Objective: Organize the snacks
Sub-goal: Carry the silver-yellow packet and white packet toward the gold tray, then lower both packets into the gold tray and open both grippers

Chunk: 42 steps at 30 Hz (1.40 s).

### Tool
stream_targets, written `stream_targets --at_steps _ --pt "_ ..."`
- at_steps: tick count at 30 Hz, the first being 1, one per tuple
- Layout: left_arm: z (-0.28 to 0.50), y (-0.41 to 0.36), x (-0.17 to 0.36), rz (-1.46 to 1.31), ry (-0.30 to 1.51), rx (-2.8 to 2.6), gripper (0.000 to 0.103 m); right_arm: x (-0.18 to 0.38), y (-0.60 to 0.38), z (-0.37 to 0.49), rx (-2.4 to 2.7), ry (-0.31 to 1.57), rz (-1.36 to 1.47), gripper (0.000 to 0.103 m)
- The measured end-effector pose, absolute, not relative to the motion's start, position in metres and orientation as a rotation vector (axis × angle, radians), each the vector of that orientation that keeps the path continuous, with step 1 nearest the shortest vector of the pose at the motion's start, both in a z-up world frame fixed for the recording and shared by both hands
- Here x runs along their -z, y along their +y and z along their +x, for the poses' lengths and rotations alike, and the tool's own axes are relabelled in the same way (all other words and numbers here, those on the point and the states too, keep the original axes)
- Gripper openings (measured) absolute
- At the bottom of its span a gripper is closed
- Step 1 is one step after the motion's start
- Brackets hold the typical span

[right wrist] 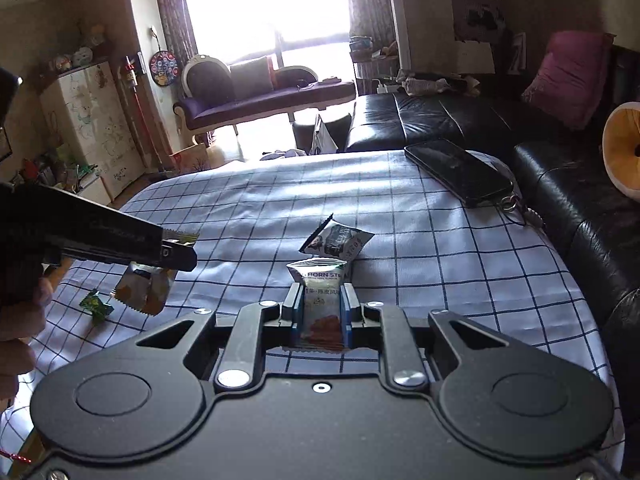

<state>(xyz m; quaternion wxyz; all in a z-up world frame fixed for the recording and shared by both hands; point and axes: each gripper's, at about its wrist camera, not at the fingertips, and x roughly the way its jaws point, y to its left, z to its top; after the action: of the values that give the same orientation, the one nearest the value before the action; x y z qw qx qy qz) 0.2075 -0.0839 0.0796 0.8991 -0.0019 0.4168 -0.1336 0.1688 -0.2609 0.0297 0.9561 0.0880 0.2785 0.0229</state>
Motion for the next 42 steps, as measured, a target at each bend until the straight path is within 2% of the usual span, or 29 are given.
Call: stream_targets --at_steps 8,21,35,42 --pt "0.128 -0.047 -0.097 0.055 0.851 0.269 0.036 -0.049 -0.249 0.126 -0.092 0.544 0.189 0.027" --pt "0.026 -0.017 -0.063 0.132 0.908 0.192 0.036 -0.043 -0.235 0.064 -0.127 0.609 0.220 0.027" --pt "-0.007 -0.008 -0.035 0.018 0.994 0.069 0.036 -0.012 -0.234 0.018 -0.067 0.736 0.304 0.027" --pt "-0.018 -0.007 -0.027 0.017 1.052 0.080 0.036 -0.007 -0.220 0.012 -0.111 0.766 0.231 0.027"
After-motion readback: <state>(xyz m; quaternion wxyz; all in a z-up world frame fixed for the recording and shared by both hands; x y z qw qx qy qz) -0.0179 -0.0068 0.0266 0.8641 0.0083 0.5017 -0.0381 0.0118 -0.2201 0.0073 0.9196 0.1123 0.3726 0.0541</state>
